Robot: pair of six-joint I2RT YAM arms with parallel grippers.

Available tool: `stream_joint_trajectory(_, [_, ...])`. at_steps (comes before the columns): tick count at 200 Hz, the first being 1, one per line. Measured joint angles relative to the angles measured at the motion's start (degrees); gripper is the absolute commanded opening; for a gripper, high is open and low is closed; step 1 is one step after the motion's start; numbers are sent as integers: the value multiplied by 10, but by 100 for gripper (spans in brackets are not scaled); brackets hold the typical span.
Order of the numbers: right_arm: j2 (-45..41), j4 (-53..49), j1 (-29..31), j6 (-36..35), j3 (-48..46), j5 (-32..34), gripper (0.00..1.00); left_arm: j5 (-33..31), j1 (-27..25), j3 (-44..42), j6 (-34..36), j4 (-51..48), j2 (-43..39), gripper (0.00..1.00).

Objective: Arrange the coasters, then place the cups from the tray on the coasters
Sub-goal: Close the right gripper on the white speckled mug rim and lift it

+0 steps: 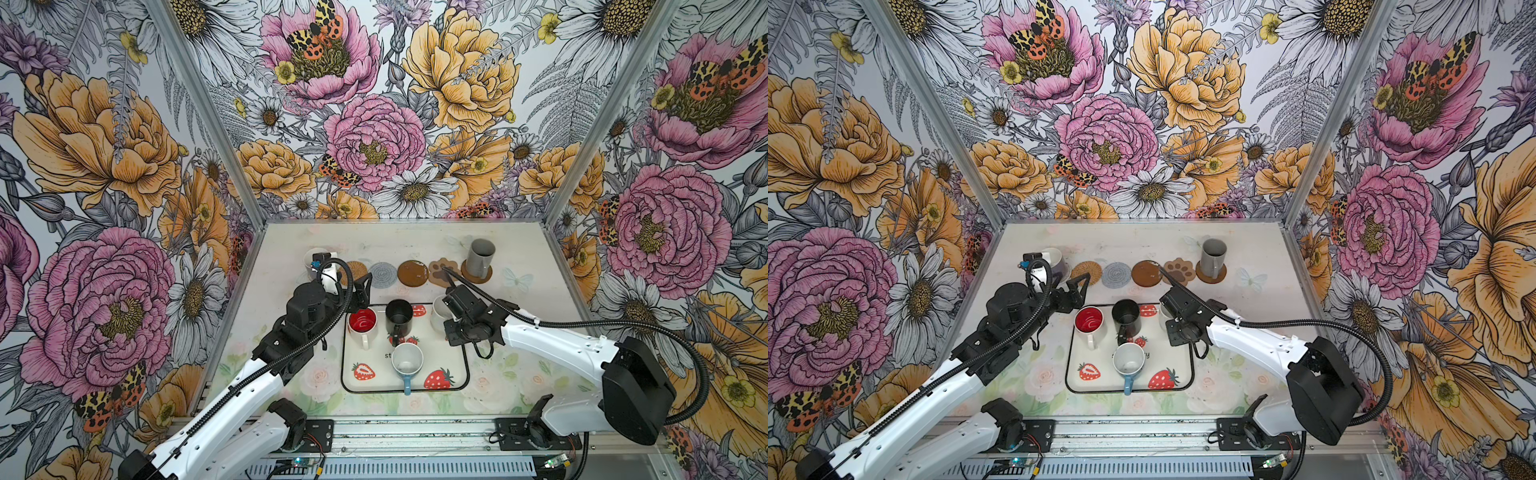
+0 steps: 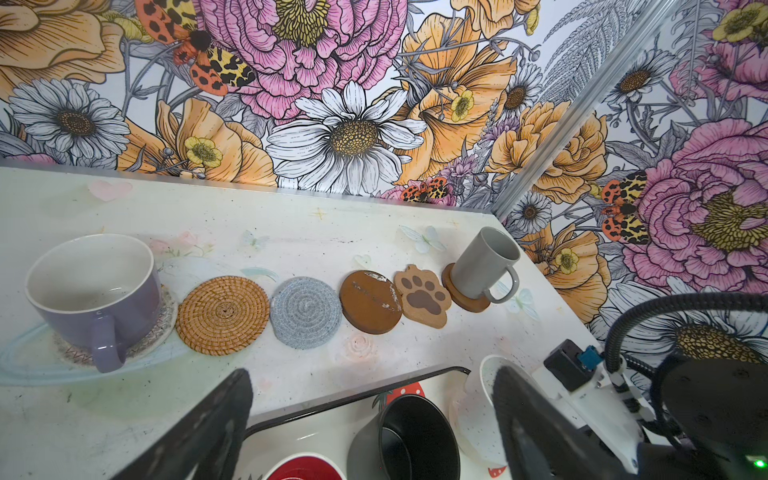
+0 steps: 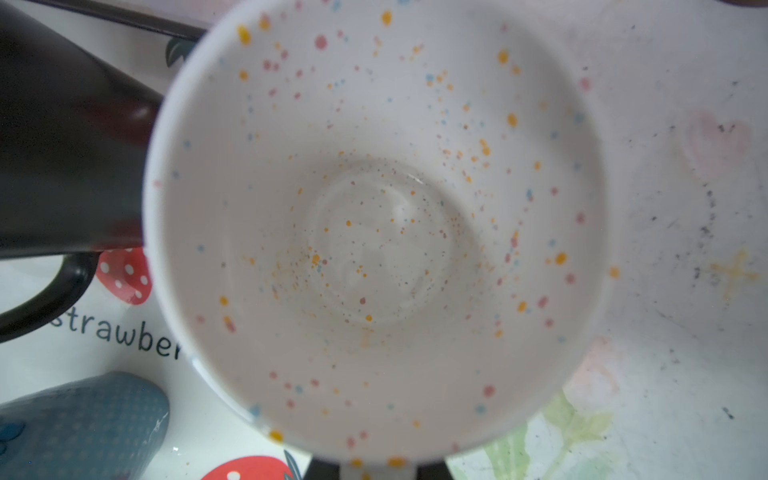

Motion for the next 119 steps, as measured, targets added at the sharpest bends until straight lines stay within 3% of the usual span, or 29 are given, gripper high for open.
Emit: stream_joint_trajectory(119, [-30,-9,22,0,7,59,0,2,5,0,0,0,0,92])
